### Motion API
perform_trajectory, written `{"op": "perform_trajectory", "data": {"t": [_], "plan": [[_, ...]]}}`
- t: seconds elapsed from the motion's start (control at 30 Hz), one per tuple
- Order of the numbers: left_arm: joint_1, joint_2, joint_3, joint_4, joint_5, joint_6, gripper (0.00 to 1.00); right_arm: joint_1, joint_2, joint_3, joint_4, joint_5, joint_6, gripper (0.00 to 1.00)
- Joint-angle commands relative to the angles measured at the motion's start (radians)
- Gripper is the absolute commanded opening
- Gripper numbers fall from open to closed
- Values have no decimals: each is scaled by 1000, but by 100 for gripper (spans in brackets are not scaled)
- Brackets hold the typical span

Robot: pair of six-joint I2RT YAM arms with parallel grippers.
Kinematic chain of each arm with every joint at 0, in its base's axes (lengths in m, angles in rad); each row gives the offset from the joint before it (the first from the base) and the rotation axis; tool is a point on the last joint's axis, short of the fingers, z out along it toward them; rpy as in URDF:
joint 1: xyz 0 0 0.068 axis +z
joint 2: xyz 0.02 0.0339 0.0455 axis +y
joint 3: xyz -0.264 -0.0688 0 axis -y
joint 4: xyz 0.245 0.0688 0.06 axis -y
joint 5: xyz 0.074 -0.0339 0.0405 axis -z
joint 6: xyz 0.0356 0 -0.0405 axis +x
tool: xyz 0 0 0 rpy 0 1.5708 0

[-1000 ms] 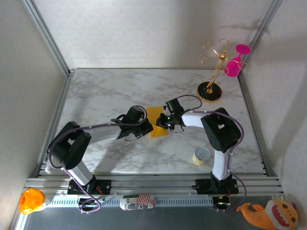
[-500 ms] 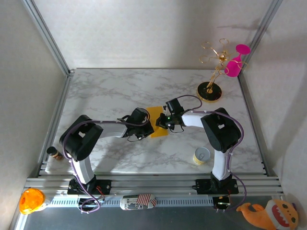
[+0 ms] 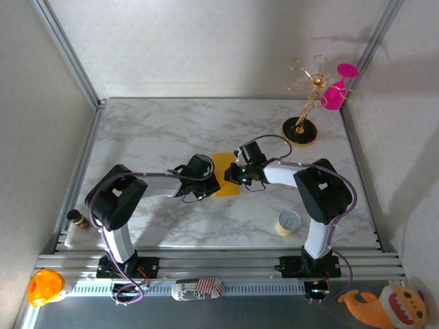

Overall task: Fold a paper plane with a square sheet of paper (pick it up from the middle)
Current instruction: Fold the triangle a second time at the center of the table.

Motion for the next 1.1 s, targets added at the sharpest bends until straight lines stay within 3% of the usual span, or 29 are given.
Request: {"op": "perform_trajectory", "data": {"t": [0.0,0.43,0.67,1.07], "plan": [[-7,21,-31,-86,-39,25,0,26,20,5,-21,-18,-4,0],[-6,0,-34,-99,-45,29,0,27,97,44,-76,-23,-18,0],[-11,-91,-51,98,37,9,4,27,90,19,-75,-14,8,0],[-27,-9,-81,23,-6,-8,0,27,81,3,-60,-18,48,0]]}}
